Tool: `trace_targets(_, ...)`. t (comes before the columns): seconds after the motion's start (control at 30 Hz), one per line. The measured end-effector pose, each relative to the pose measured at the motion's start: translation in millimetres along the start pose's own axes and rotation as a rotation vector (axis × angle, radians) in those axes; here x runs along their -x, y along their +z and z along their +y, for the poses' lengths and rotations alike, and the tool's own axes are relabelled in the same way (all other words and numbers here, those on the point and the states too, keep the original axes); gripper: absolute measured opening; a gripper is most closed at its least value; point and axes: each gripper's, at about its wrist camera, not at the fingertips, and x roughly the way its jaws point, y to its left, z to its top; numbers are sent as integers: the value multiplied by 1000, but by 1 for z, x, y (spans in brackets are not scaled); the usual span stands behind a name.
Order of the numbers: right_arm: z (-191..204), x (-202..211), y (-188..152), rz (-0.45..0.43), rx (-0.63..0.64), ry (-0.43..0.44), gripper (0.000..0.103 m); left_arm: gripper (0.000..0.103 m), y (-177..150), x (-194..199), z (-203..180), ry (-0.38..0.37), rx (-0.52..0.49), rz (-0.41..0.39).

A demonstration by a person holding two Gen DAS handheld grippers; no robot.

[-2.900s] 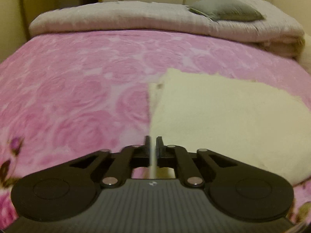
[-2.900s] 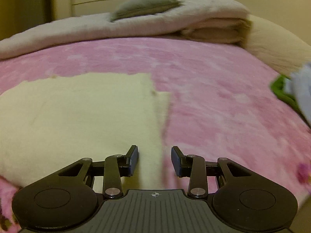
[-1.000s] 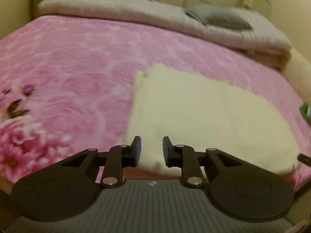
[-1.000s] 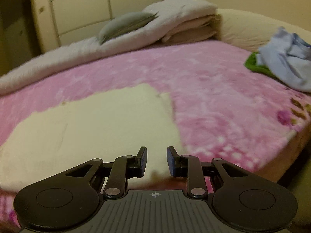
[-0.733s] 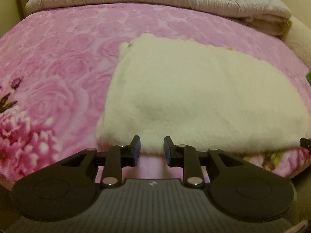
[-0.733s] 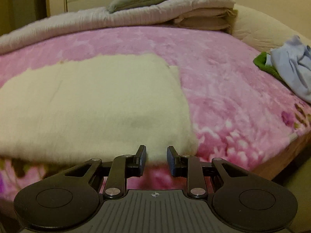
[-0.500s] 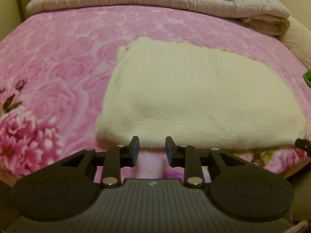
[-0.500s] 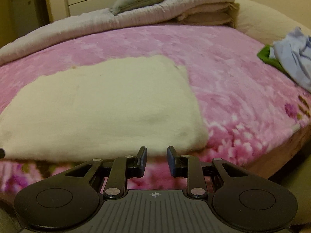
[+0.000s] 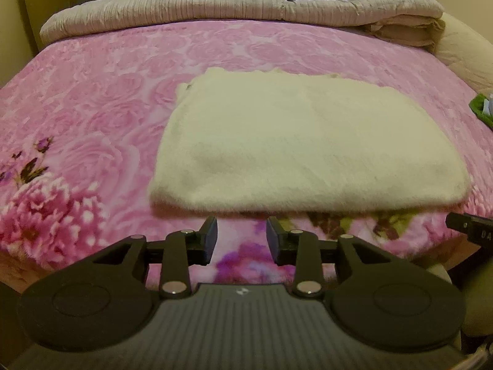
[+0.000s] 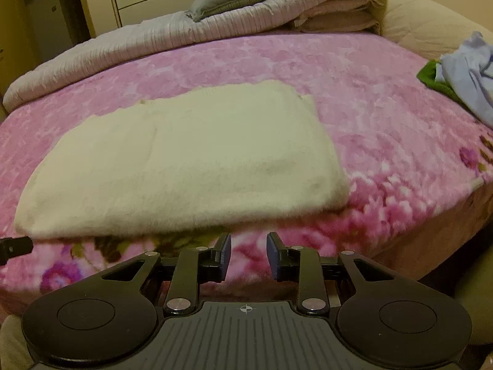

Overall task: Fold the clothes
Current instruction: 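Pull both tools back above the compact folded sweater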

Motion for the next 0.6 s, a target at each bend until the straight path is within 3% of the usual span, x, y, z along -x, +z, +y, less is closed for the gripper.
trace_targets(0.6, 10, 46, -6, -100, 25, 56, 32, 33, -16, 49, -5, -3, -13, -88)
